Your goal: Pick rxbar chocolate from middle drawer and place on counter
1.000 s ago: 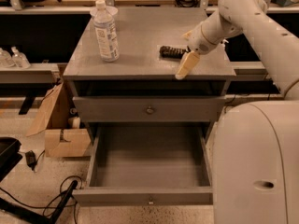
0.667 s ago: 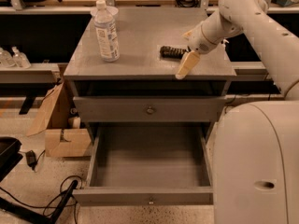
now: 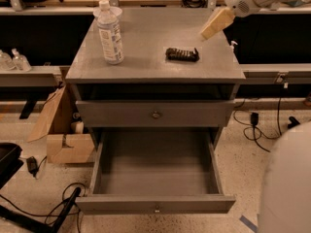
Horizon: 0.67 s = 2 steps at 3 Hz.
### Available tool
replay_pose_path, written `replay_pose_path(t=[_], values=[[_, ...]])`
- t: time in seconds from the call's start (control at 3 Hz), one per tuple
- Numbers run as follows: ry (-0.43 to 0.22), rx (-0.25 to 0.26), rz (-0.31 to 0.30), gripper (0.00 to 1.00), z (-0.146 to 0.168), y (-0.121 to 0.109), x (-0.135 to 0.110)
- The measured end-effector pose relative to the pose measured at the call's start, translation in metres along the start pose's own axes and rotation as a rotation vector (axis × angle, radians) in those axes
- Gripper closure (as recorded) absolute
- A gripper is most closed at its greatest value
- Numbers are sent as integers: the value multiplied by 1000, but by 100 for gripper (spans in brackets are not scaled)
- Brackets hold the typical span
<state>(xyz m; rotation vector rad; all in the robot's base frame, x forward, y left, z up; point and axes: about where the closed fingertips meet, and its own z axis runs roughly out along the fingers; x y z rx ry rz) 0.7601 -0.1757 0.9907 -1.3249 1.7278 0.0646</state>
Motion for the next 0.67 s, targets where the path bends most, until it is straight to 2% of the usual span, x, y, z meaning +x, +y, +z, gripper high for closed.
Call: replay_pose_path(t=[0.33, 0.67], values=[[-79, 186, 39, 0, -86, -22, -16], [-181, 340, 65, 0, -171, -8, -40]])
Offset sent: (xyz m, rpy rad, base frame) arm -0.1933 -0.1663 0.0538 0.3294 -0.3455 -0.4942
